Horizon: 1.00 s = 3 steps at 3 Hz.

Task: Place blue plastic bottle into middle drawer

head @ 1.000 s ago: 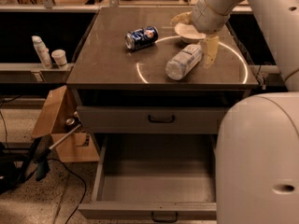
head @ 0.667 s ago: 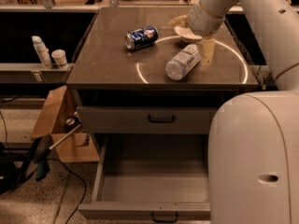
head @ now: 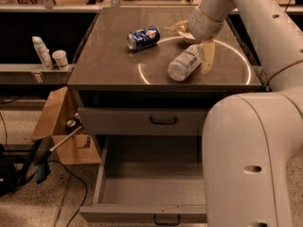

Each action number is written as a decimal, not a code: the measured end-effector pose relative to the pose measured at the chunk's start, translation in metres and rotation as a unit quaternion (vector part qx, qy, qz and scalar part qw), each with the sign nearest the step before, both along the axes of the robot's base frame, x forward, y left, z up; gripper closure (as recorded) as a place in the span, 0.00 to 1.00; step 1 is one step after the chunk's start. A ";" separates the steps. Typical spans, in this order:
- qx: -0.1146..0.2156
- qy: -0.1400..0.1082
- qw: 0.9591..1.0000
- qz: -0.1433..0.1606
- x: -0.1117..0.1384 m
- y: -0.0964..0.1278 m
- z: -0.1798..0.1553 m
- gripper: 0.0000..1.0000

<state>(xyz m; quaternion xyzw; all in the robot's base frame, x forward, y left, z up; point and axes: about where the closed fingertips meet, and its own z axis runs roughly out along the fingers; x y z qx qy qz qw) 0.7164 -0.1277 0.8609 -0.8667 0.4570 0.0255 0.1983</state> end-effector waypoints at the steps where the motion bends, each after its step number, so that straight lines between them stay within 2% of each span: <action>1: -0.001 0.020 1.000 0.008 0.001 0.006 -0.014 0.00; 2: -0.001 0.021 1.000 0.008 0.002 0.006 -0.015 0.02; 3: -0.001 0.021 1.000 0.008 0.002 0.006 -0.015 0.25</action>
Offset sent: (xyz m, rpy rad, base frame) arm 0.0007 0.0050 -0.0111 -0.0023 0.0333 0.0138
